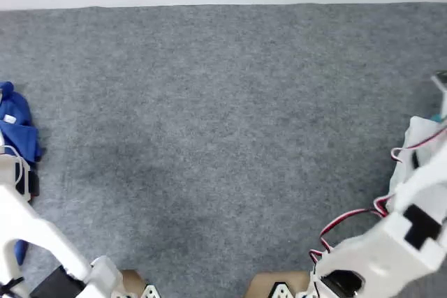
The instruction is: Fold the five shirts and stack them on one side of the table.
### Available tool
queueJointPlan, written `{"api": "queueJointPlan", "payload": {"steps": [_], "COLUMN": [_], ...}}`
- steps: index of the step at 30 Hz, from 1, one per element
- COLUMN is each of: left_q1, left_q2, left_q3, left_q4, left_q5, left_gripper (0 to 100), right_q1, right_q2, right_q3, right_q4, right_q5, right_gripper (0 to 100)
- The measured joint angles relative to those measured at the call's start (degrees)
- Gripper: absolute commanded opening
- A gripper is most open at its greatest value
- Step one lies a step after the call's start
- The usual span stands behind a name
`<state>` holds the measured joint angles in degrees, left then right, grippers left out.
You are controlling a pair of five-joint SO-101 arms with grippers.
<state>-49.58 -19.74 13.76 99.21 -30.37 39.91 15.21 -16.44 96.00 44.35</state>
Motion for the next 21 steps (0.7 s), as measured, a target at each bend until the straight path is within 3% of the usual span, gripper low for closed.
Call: {"api": "queueJointPlan", "payload": {"steps": [11, 17, 21], "left_q1": [0.0, 0.0, 0.0], "left_q2": [0.0, 0.0, 0.0], "left_q3": [0.0, 0.0, 0.0], "left_q4": [0.0, 0.0, 0.0], "left_q5": [0.0, 0.0, 0.0], "left_gripper": [14, 14, 8], "right_q1": [-0.9, -2.2, -3.2], "right_q2": [7.5, -3.3, -12.0], "right_q3": [-0.8, -1.1, -0.9], "right_q4": [3.7, 4.3, 4.3], "right_q5": [-1.6, -1.6, -1.6], "right_gripper": [1.0, 1.0, 1.0]}}
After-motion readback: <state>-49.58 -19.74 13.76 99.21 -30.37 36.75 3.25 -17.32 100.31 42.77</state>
